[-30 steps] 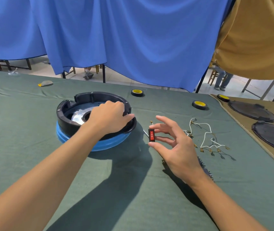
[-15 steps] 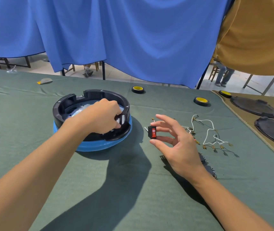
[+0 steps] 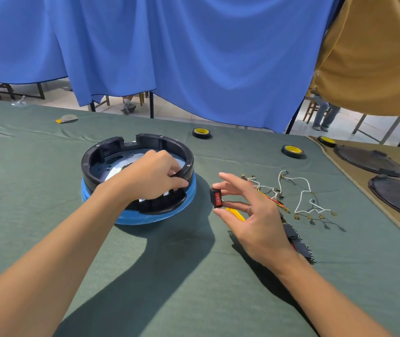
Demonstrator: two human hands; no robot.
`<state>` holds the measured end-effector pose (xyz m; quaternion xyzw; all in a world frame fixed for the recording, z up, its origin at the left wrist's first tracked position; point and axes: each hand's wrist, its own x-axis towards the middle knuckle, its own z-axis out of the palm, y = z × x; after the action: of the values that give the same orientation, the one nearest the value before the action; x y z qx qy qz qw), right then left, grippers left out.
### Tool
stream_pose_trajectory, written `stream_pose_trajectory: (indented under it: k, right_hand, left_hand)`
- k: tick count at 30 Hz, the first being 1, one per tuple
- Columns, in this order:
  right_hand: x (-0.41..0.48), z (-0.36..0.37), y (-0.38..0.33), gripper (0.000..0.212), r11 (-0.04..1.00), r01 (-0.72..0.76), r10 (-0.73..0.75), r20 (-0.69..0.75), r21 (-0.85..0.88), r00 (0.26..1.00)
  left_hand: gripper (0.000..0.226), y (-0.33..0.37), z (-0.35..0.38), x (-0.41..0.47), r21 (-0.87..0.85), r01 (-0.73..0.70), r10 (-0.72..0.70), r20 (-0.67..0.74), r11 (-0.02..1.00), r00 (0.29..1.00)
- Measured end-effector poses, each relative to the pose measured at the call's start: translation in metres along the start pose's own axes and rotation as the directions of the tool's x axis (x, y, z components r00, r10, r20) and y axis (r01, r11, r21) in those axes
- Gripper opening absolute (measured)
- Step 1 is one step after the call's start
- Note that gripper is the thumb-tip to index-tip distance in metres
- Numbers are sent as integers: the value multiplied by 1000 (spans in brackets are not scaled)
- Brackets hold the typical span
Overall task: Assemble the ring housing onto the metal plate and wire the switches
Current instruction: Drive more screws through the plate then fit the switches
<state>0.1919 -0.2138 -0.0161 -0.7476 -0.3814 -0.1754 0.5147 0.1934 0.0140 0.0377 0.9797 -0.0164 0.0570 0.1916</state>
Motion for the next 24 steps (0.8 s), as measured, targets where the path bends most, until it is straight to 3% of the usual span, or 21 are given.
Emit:
stream_pose_trajectory:
  k: [3,6,8,10,11,14,16,20,22,24]
  right_hand:
    - [0,2,1,69,1000,21,-21,3,-3,1000]
    - [-1,6,2,68,999,30,-30,5,16,1000]
    - [-1,9,2,65,999,45,-45,7,27,999]
    - [0,11,3,56,997,71,-72,21,16,997]
    - [1,13,3,49,996,92,-92,34,-4,995]
    - [9,20,2,35,981,175,-170,65,-84,983]
    - [18,26,1,33,974,200,-193,69,-108,979]
    - [31,39,0,32,953,262,-253,79,-148,964]
    - [30,41,5,31,935,302,-290,90,-188,953]
    - [28,42,11,29,918,329,-313,104,-221,944]
  left_hand:
    - [30,-3,0,-3,-47,-53,55,25,997,998]
    - [41,-5,1,-6,-30,-66,66,-3,997,998]
    - [53,-8,6,-10,124,-84,104,-168,989,980]
    - [55,-10,13,-15,418,-88,280,-426,904,860]
    - [55,-9,14,-20,494,-55,328,-486,868,810]
    - [55,-13,16,-27,470,10,279,-541,883,794]
    - [56,-13,21,-27,481,34,256,-526,876,811]
    - [51,-3,32,-22,433,80,219,-596,898,773]
    - [53,-3,34,-19,423,111,213,-646,899,733]
    - [56,-8,34,-20,473,99,295,-686,876,665]
